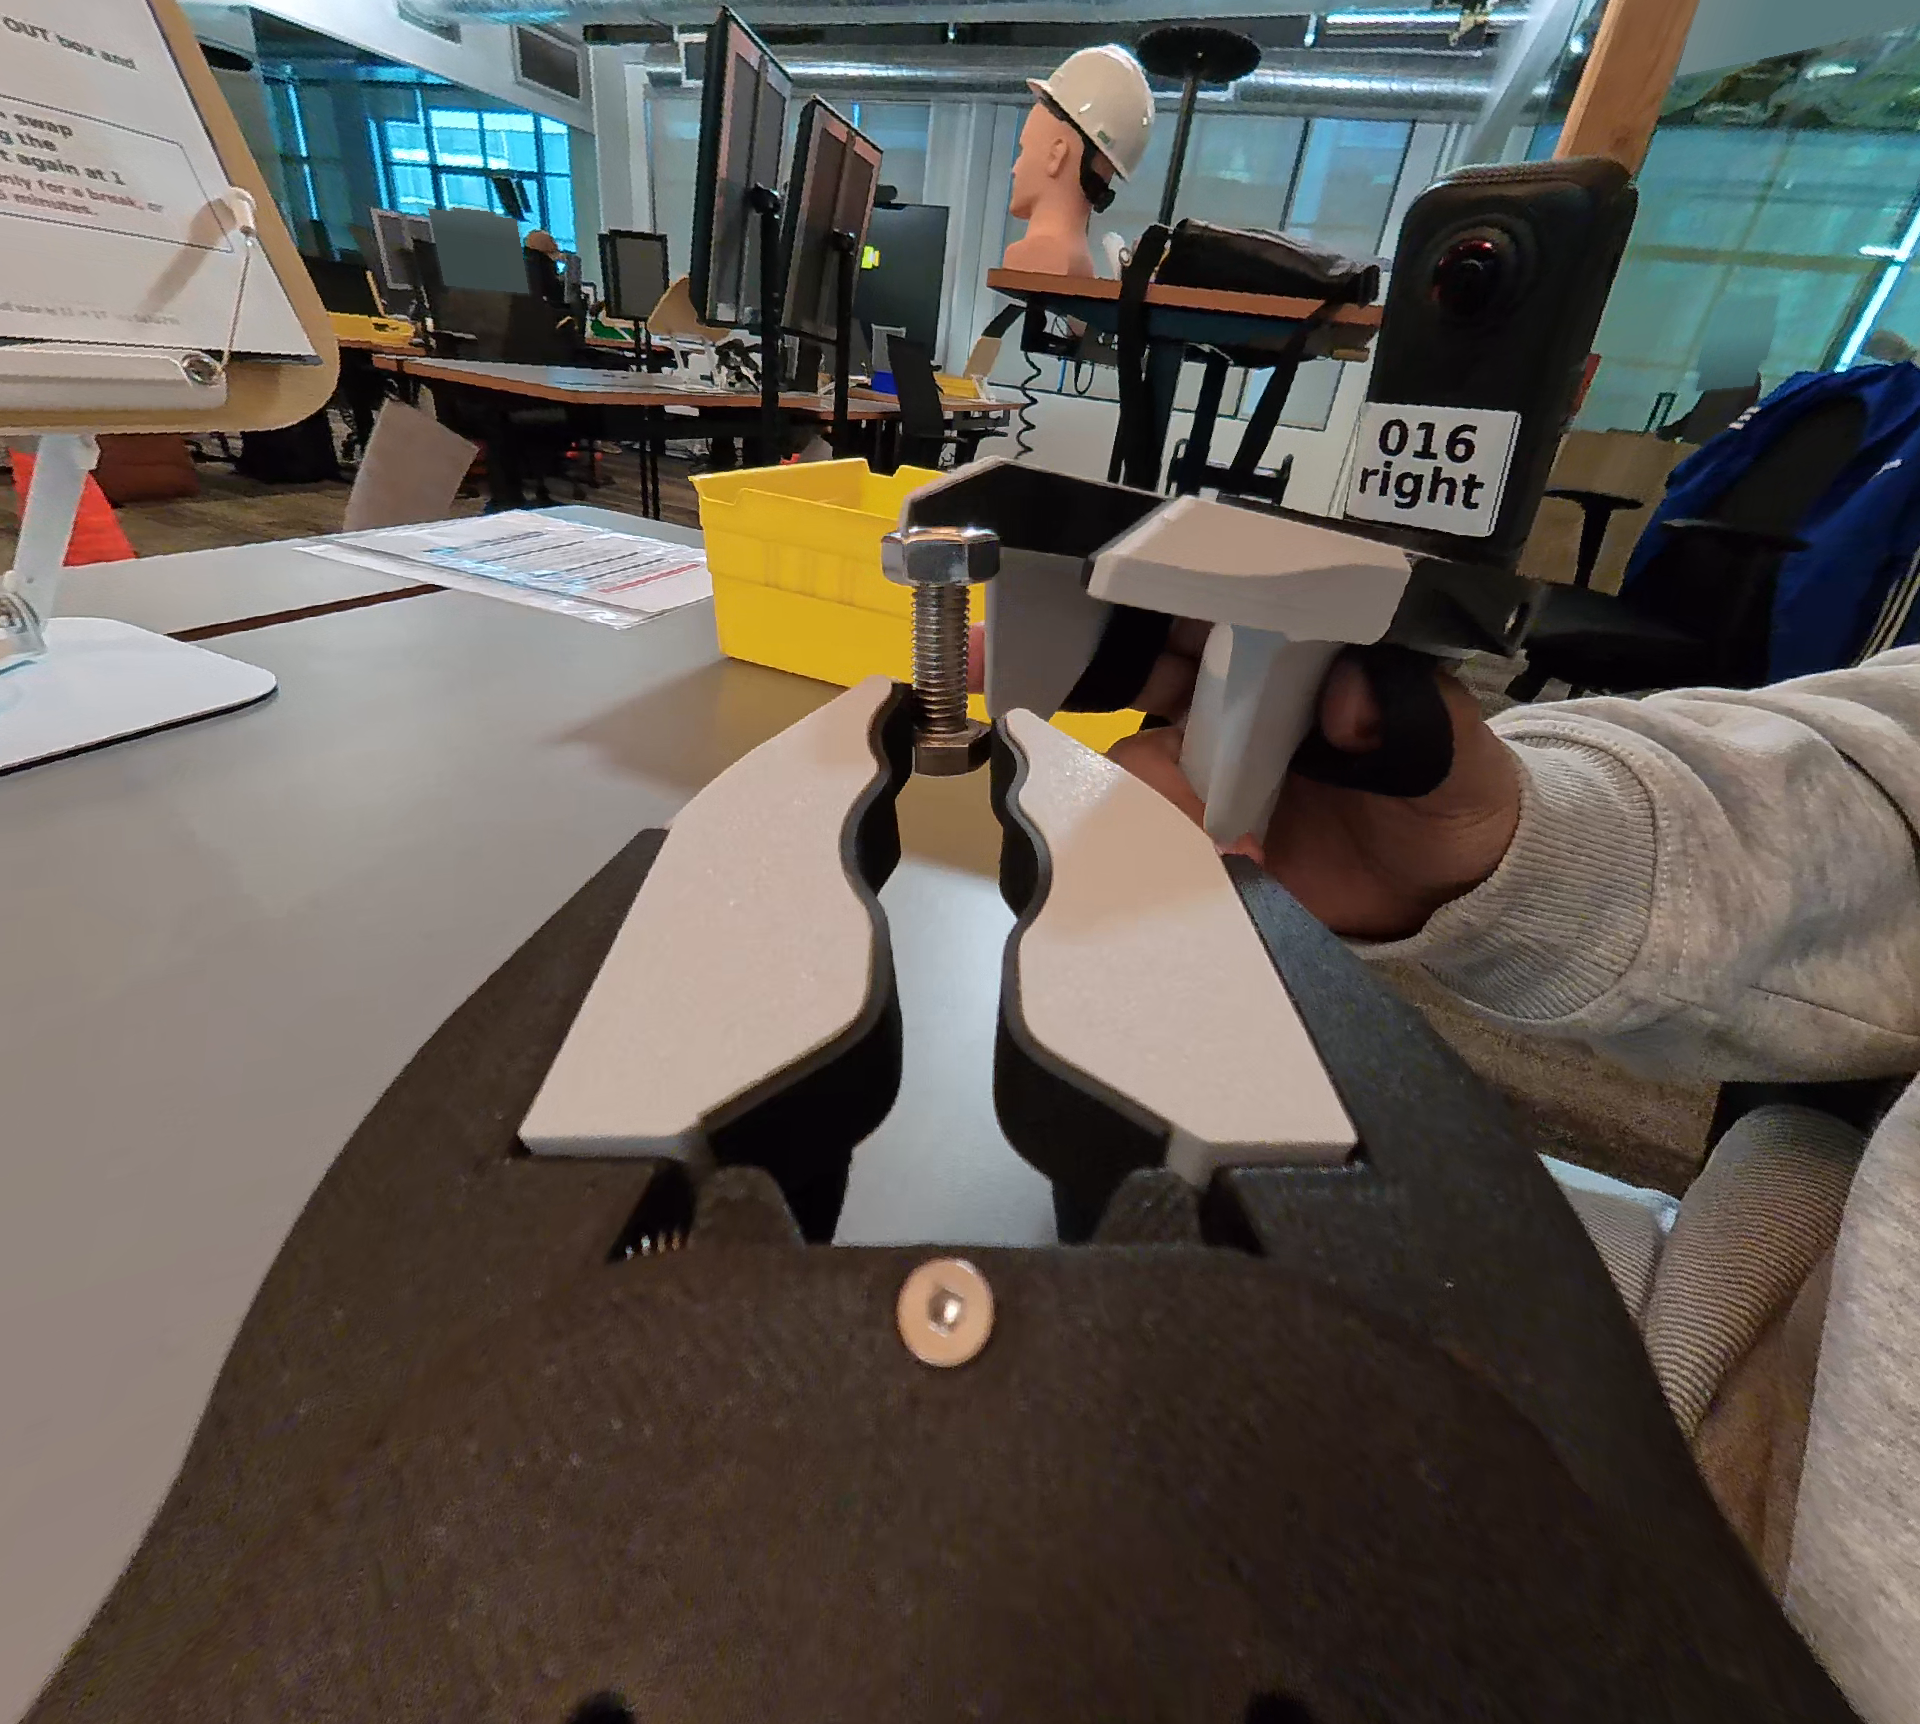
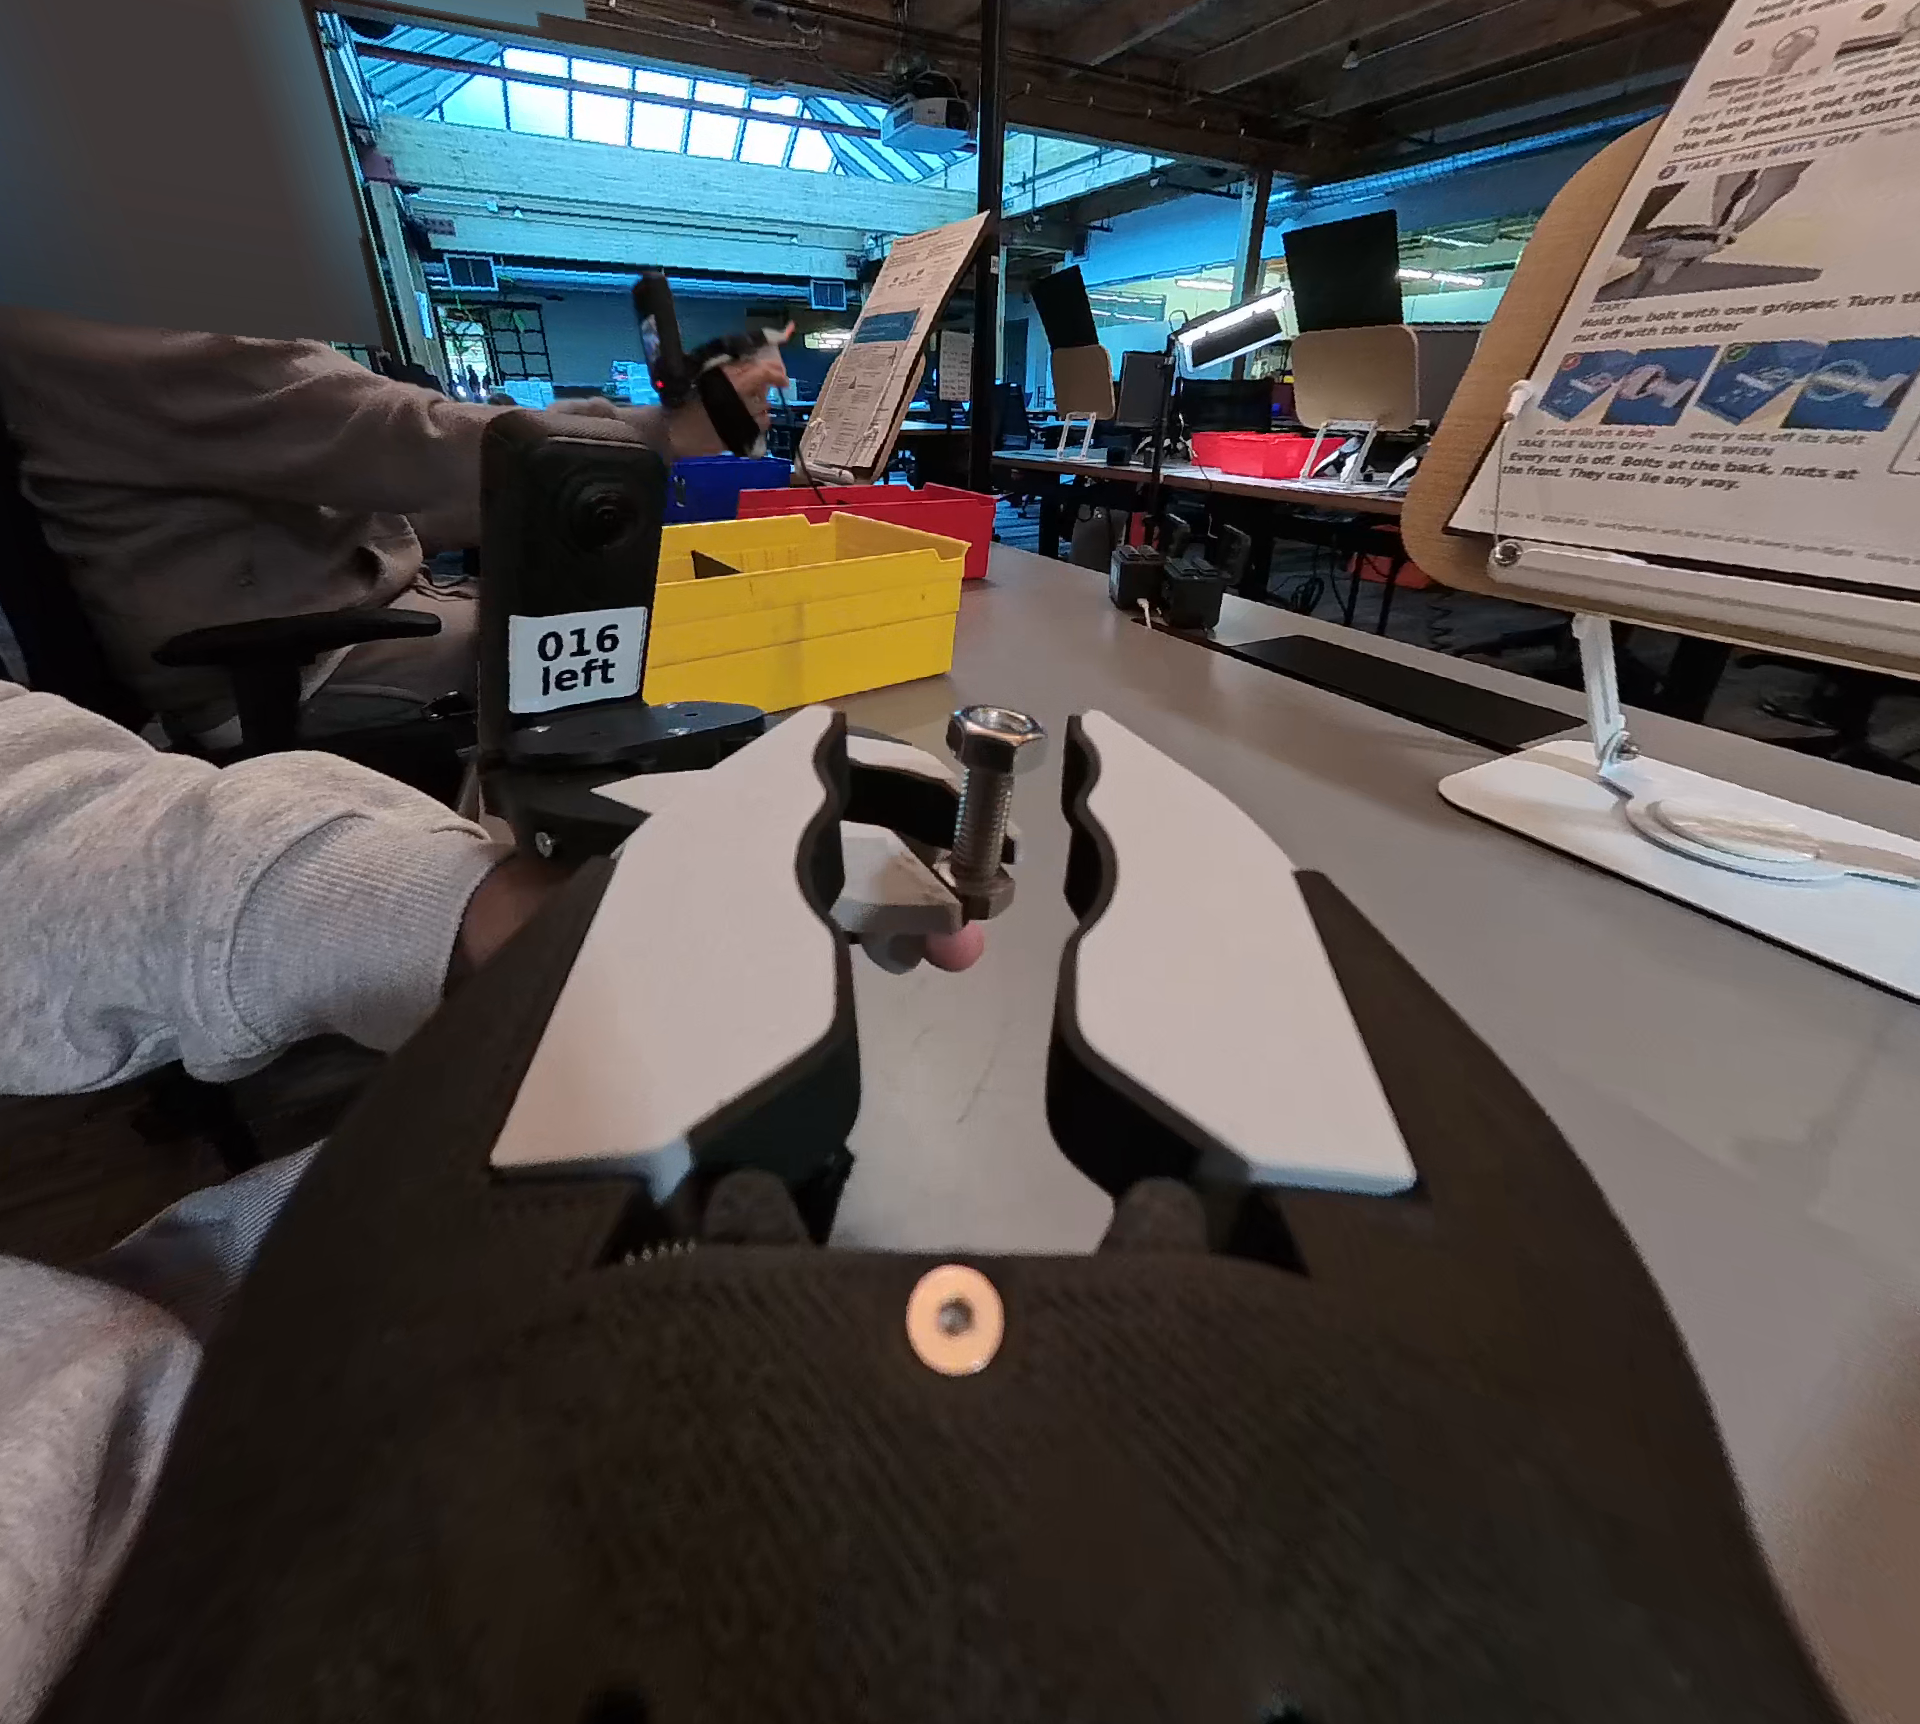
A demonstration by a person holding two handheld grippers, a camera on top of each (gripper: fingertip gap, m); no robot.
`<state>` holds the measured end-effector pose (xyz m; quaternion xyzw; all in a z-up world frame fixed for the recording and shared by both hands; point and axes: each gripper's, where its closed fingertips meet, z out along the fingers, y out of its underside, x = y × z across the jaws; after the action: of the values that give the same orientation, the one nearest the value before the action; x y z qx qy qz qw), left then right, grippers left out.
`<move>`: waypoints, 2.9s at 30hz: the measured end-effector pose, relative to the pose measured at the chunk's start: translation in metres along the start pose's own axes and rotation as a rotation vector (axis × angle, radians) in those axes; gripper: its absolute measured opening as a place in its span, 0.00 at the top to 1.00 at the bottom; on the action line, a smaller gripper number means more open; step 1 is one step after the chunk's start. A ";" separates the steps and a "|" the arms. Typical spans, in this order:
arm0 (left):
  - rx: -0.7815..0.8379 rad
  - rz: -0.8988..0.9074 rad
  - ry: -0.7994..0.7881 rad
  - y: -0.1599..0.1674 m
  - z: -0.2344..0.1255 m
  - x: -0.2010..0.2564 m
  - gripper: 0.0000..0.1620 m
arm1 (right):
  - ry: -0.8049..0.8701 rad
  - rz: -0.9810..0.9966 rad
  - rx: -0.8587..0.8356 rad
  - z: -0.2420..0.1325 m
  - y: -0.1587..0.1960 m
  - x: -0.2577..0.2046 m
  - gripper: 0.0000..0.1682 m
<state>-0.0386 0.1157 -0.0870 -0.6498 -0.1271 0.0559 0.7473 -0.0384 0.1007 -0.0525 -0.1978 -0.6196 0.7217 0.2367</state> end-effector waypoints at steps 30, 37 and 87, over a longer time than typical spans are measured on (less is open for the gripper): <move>-0.003 -0.016 -0.009 0.000 -0.001 -0.004 0.91 | -0.005 -0.021 -0.005 0.000 0.000 -0.003 0.78; -0.001 -0.017 -0.013 0.000 -0.001 -0.005 0.90 | -0.015 -0.016 -0.007 0.000 0.001 -0.005 0.78; 0.001 -0.024 -0.028 0.000 -0.001 -0.008 0.90 | -0.005 0.013 -0.028 0.001 0.004 -0.002 0.84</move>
<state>-0.0455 0.1127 -0.0884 -0.6471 -0.1455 0.0559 0.7463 -0.0376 0.0981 -0.0560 -0.2032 -0.6291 0.7149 0.2277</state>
